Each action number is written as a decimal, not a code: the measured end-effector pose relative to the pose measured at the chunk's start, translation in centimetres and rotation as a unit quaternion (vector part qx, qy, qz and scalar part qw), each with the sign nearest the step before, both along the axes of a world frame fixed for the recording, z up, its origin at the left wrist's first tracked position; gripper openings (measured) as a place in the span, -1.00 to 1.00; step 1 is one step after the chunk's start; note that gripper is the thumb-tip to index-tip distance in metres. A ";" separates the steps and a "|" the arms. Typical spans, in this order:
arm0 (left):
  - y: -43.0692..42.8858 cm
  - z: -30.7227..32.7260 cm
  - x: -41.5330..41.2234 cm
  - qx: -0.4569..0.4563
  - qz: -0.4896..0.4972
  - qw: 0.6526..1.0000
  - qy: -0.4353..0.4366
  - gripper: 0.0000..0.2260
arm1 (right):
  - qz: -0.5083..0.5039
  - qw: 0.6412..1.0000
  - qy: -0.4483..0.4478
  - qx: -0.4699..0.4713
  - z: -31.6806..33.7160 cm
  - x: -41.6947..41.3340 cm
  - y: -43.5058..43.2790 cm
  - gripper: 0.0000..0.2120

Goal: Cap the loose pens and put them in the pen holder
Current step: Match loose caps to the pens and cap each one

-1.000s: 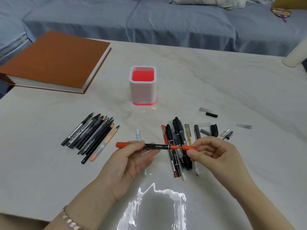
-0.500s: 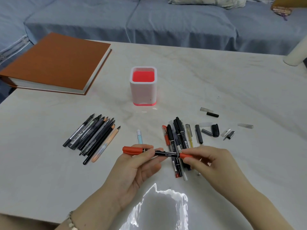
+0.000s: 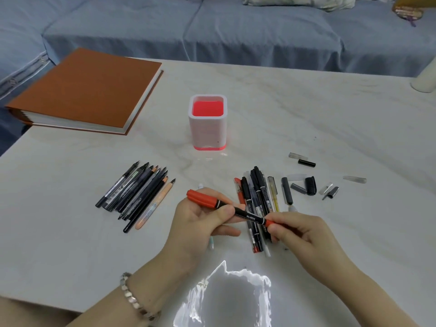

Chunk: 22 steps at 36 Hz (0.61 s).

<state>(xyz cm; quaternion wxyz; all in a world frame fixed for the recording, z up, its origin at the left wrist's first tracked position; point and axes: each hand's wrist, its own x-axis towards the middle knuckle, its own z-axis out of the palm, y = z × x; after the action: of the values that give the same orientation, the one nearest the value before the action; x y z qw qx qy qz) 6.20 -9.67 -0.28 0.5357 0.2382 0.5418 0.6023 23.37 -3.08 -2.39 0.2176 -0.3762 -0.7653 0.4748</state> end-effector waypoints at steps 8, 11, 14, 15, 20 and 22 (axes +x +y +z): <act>0.4 -0.5 -0.4 -0.027 -0.001 1.000 -0.002 -0.89 | -0.003 0.997 -0.041 0.058 -0.4 -0.8 -0.3 -0.88; 0.3 -1.0 -0.2 -0.056 0.009 0.998 0.019 -0.95 | 0.047 0.981 -0.155 0.110 -0.6 -1.8 0.1 -0.85; 0.3 -1.5 -1.4 -0.097 -0.013 0.991 0.090 -0.92 | 0.053 0.969 -0.179 0.164 -0.9 -2.8 0.2 -0.77; 0.3 -1.7 -2.1 -0.107 -0.030 0.985 0.135 -0.88 | 0.036 0.970 -0.172 0.165 -0.6 -3.0 0.3 -0.77; -1.2 -2.9 -6.7 -0.122 -0.024 0.797 0.591 -0.74 | -0.026 0.969 -0.203 0.141 -0.2 -3.2 1.0 -0.79; -1.6 -3.3 -8.1 -0.137 0.004 0.737 0.662 -0.79 | -0.048 0.972 -0.199 0.116 -0.3 -3.6 0.7 -0.83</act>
<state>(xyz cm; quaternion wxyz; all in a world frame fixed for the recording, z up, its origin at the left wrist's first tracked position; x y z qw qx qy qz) -1.91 -11.30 -3.57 0.0661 0.4987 0.8373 0.2142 19.81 -2.40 -2.71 0.1254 -0.4716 -0.8241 0.2875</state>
